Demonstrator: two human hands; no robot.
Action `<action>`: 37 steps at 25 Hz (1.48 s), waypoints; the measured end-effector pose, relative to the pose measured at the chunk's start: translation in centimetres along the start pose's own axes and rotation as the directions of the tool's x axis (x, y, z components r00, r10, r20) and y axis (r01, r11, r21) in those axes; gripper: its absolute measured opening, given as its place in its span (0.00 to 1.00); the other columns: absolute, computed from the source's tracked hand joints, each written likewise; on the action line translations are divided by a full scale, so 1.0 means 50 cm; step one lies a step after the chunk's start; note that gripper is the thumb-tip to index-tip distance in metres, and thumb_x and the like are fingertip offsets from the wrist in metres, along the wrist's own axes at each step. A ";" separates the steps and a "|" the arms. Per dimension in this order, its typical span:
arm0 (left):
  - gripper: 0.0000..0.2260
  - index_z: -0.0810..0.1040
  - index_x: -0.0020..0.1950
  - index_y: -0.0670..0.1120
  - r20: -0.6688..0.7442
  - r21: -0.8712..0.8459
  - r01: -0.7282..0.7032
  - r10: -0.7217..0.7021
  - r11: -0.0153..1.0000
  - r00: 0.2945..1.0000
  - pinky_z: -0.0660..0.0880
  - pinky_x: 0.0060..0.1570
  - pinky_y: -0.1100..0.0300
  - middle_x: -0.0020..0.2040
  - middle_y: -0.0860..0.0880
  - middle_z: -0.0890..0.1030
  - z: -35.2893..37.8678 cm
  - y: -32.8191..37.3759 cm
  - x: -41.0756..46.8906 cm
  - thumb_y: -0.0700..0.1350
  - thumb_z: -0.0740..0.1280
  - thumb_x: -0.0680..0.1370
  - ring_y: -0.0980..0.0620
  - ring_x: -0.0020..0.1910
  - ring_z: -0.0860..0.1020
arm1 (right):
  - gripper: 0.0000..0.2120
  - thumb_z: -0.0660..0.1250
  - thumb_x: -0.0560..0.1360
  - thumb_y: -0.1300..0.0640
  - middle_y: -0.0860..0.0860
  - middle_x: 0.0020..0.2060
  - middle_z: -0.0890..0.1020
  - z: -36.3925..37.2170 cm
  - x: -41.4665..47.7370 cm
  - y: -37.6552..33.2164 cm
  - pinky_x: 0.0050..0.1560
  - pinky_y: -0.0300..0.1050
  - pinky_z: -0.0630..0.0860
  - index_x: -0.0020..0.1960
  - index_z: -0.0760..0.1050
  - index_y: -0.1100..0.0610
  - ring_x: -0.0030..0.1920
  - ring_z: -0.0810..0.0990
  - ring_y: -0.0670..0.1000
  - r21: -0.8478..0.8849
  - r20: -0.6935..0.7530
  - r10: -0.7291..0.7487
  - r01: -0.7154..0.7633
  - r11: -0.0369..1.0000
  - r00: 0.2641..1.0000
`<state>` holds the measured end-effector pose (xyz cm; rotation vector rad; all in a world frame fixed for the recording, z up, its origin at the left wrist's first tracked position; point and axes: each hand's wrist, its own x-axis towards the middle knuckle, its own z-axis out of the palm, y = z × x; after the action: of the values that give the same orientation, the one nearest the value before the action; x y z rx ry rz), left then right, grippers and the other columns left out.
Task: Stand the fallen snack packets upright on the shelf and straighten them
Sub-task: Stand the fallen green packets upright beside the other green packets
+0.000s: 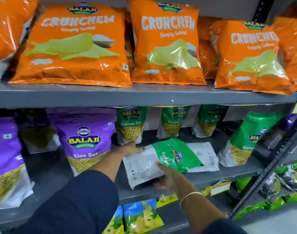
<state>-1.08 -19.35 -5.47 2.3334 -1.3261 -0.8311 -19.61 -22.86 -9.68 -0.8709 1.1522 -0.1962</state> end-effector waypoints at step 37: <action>0.36 0.61 0.70 0.45 0.004 -0.470 0.135 -0.150 0.872 0.989 0.75 0.54 0.49 0.58 0.42 0.77 0.030 -0.039 -0.166 0.31 0.72 0.67 0.42 0.59 0.75 | 0.40 0.72 0.64 0.69 0.56 0.64 0.73 -0.039 -0.044 -0.088 0.69 0.49 0.66 0.71 0.55 0.61 0.67 0.69 0.58 -0.656 0.430 -0.333 0.544 0.523 0.839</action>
<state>-4.03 -11.21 -4.97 2.0564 -0.8231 -1.0221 -20.95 -25.56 -5.34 -1.9154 0.7109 0.0076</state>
